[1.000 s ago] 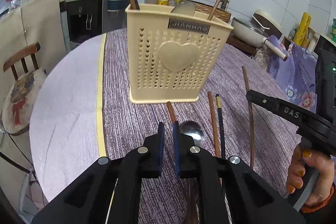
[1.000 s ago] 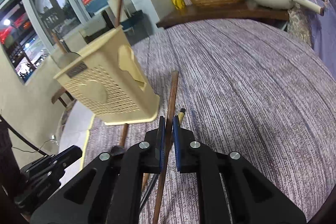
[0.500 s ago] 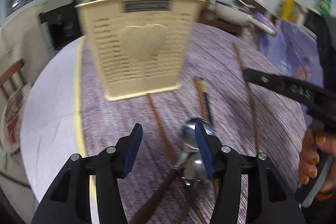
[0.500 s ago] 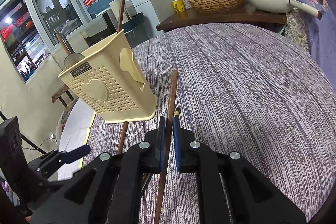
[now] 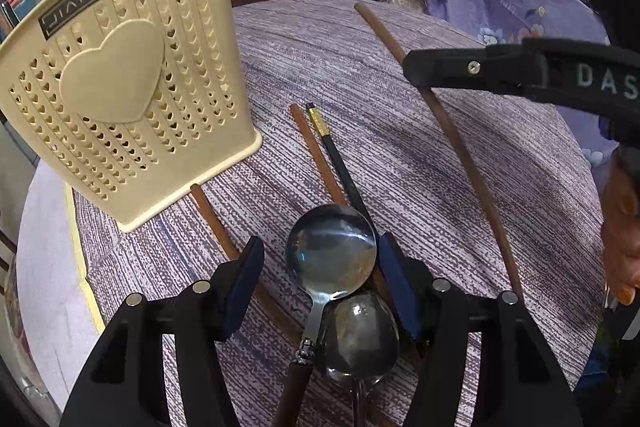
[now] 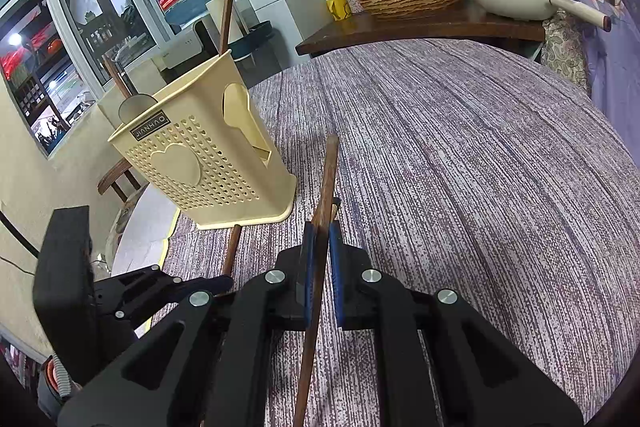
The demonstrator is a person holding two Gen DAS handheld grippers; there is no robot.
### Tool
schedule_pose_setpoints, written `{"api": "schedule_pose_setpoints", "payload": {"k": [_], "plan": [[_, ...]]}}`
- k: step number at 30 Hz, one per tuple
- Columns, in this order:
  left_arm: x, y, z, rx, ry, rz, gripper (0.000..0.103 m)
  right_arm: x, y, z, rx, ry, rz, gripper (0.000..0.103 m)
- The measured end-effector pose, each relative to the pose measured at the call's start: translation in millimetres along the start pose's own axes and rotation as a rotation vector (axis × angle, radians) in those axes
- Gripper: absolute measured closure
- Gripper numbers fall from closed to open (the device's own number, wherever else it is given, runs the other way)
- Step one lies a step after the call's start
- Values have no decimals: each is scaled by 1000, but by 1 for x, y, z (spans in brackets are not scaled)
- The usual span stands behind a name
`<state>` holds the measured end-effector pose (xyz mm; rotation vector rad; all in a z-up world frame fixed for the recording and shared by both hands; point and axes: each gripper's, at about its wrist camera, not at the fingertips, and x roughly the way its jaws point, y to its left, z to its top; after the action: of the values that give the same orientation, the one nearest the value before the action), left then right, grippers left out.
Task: Organize utensils
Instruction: 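Lift the steel spoon and wooden chopstick up toward the cream holder, then lower the spoon and chopstick into the cream holder and open both grippers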
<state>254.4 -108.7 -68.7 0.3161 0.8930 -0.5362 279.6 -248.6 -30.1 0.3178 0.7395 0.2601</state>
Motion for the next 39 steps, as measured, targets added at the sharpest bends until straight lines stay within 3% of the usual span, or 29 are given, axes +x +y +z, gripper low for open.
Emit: {"api": "schedule_pose_setpoints", "payload": {"k": [5, 7, 14, 31, 39], "plan": [[3, 1, 6, -24, 25, -18, 45, 2, 0, -1, -1, 6, 0, 94], [3, 1, 8, -52, 33, -53, 56, 3, 1, -2, 0, 8, 2, 94], [0, -4, 12, -63, 13, -20, 56, -2, 7, -1, -8, -5, 18, 94], [-123, 31, 11, -285, -341, -22, 56, -86, 34, 14, -128, -163, 141, 95], [-139, 37, 10, -309, -386, -7, 56, -92, 47, 18, -165, -163, 173, 95]]}}
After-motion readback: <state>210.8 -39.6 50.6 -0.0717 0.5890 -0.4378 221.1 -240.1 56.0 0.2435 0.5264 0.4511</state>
